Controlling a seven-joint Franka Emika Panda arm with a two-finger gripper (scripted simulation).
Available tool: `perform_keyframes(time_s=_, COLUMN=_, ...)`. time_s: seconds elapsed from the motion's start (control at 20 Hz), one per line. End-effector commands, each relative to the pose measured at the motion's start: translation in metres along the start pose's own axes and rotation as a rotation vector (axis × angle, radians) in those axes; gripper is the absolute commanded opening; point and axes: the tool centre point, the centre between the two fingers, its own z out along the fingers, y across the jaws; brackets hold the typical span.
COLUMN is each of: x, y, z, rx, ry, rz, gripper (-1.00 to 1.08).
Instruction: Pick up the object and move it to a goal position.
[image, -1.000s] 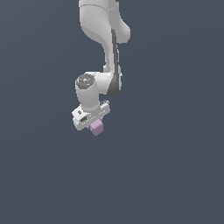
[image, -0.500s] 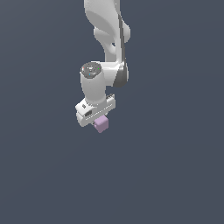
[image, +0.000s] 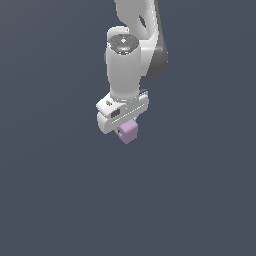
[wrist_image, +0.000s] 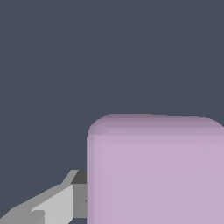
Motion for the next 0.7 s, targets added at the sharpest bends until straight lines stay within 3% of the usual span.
perform_keyframes(time_s=0.0, x=0.013, y=-0.01, z=-0.027, rx=0.0, ry=0.0, rz=0.0, gripper=-1.0)
perform_keyframes(time_s=0.65, x=0.077, y=-0.052, z=-0.148, rx=0.001, ry=0.0, rz=0.0, gripper=-1.0)
